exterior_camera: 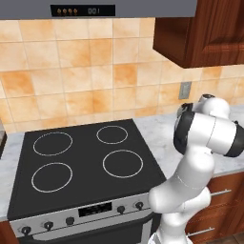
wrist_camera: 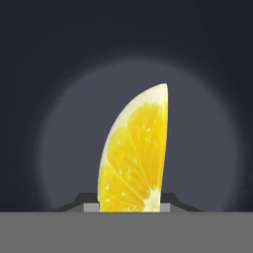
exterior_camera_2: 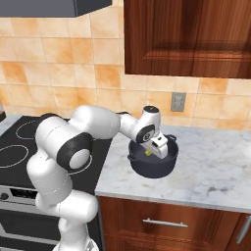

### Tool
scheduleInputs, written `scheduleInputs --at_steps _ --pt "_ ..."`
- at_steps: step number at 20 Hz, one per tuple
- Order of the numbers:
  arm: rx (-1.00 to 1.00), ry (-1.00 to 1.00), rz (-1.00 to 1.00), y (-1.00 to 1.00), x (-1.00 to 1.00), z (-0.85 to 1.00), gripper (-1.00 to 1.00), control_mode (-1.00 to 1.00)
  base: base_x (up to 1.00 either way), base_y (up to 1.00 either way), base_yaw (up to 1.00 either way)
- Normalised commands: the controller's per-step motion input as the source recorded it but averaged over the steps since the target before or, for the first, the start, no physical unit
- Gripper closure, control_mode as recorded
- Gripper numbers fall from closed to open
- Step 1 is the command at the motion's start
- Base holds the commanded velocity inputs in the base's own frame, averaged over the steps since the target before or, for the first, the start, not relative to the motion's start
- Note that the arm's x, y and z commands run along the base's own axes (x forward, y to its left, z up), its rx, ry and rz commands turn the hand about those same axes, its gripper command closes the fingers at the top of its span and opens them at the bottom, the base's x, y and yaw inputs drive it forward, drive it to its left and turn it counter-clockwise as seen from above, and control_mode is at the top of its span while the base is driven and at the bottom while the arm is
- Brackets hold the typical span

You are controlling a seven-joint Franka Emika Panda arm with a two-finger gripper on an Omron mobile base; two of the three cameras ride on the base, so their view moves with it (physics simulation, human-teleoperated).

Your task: Turn on the sink faucet. Then move the lemon wedge from the counter to the sink. Turn off the sink. Move the vegetable from the sink to the pot next to the stove. Finally move the pot to the rear left burner.

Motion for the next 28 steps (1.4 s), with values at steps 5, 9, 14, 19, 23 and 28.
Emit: scheduleInputs --at_steps 5,9,14,19,23,28 --pt "0.0 0.0 0.08 0.01 0.08 -0.12 1.0 -1.0 0.0 0.0 0.0" --pt "0.0 0.0 0.07 0.0 0.0 -0.12 1.0 -1.0 0.0 0.0 0.0" --pt "0.0 0.0 0.06 0.0 0.0 -0.14 1.0 -1.0 0.0 0.0 0.0" --pt "0.0 0.0 0.06 0.0 0.0 -0.17 1.0 -1.0 0.0 0.0 0.0" --pt "0.0 0.0 0.06 0.0 0.0 -0.19 -1.0 -1.0 0.0 0.0 0.0" --pt "0.0 0.0 0.05 0.0 0.0 -0.08 -1.0 -1.0 0.0 0.0 0.0"
